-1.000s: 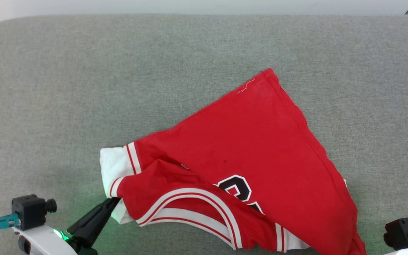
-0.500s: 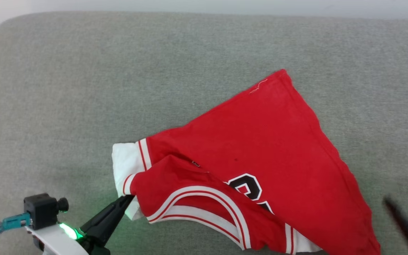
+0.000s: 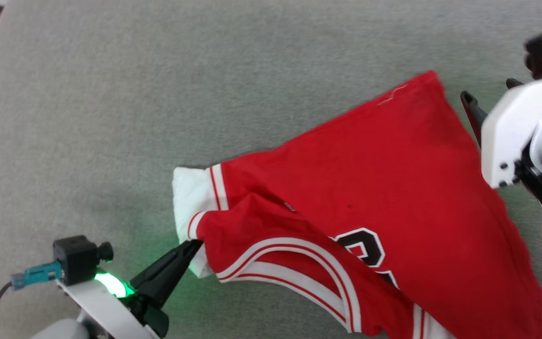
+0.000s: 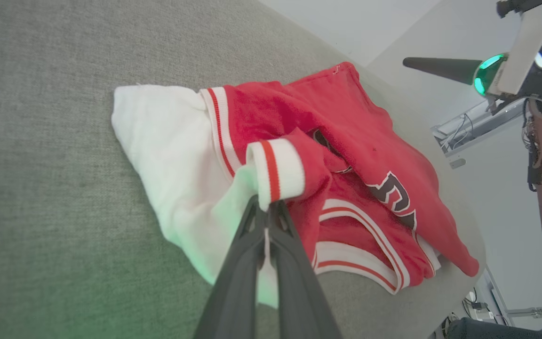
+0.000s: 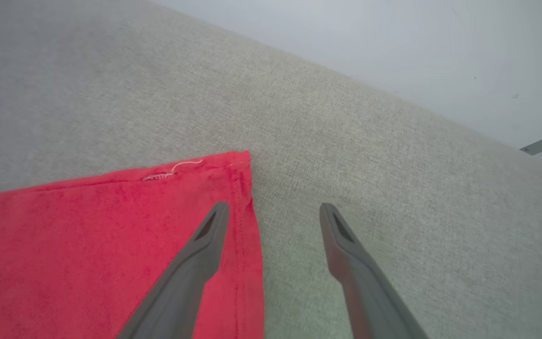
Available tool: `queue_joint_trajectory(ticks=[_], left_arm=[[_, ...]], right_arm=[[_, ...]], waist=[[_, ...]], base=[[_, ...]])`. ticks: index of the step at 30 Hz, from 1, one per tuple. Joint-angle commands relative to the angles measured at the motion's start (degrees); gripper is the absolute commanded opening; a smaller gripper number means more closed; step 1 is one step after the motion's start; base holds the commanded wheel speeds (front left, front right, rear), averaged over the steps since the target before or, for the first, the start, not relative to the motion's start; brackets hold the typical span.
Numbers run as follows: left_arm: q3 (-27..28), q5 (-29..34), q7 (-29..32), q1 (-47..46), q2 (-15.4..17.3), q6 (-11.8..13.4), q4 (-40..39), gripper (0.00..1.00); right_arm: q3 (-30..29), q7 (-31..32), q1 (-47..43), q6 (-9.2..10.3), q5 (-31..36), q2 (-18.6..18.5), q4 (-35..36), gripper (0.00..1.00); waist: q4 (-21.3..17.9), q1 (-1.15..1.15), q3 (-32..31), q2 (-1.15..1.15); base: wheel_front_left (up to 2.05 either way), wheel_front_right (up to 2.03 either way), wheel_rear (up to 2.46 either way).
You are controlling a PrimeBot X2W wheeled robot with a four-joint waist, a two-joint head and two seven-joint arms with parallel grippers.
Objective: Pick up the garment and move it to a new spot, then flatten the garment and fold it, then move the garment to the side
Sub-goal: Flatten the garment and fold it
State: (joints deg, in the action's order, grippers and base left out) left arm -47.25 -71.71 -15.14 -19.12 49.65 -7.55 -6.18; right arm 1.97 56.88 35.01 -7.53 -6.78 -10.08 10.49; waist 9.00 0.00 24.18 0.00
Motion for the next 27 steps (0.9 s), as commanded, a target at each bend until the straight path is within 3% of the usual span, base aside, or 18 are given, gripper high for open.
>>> queue_joint_trajectory(ticks=[1, 6, 12, 13, 15, 16, 22, 27], left_arm=[[-0.28, -0.32, 0.05, -1.01, -0.66, 0.14, 0.10, 0.00], [-1.77, -0.76, 0.05, -3.09, -2.06, 0.14, 0.53, 0.00], [-2.43, -1.35, 0.05, -4.39, -2.60, 0.14, 1.10, 0.00], [-2.49, -1.45, 0.05, -4.44, -2.66, 0.14, 1.19, 0.00], [-2.50, -1.67, 0.05, -4.63, -2.67, 0.14, 1.34, 0.00], [-2.41, -1.64, 0.05, -4.70, -2.67, 0.14, 1.41, 0.00], [1.33, -2.26, 0.04, -4.63, -1.46, 0.14, 2.67, 0.00], [4.58, -3.65, 0.04, -10.58, 0.12, 0.14, 2.55, 0.00]], right_arm=[[0.53, -0.41, 1.56, 0.09, 0.66, -0.63, -2.21, 1.00], [2.08, -0.52, 5.91, 0.09, 2.62, -0.57, -12.11, 1.00], [3.52, 0.49, 7.01, 0.09, 3.19, -0.77, -18.64, 0.96], [3.56, 0.82, 6.78, 0.09, 3.07, -0.57, -19.32, 0.45], [3.18, 1.27, 6.77, 0.09, 2.84, 0.00, -20.23, 0.05], [3.14, 1.27, 6.75, 0.09, 2.67, 0.28, -20.34, 0.00], [-4.01, -7.41, 8.20, 0.09, 1.94, 3.18, -16.89, 0.00], [-12.00, -15.92, 10.04, 0.09, 2.84, 5.63, -14.82, 0.00]], waist=[[3.16, 0.00, 2.89, 0.00], [5.28, 0.00, 4.43, 0.00], [5.87, 0.00, 4.87, 0.00], [5.85, 0.00, 4.84, 0.00], [5.65, 0.00, 4.69, 0.00], [5.50, 0.00, 4.58, 0.00], [3.49, 0.00, 3.01, 0.00], [1.63, 0.00, 2.05, 0.00]], base=[[0.00, 0.00, 0.00], [0.00, 0.00, 0.00], [0.00, 0.00, 0.00], [0.00, 0.00, 0.00], [0.00, 0.00, 0.00], [0.00, 0.00, 0.00], [0.00, 0.00, 0.00], [0.00, 0.00, 0.00]])
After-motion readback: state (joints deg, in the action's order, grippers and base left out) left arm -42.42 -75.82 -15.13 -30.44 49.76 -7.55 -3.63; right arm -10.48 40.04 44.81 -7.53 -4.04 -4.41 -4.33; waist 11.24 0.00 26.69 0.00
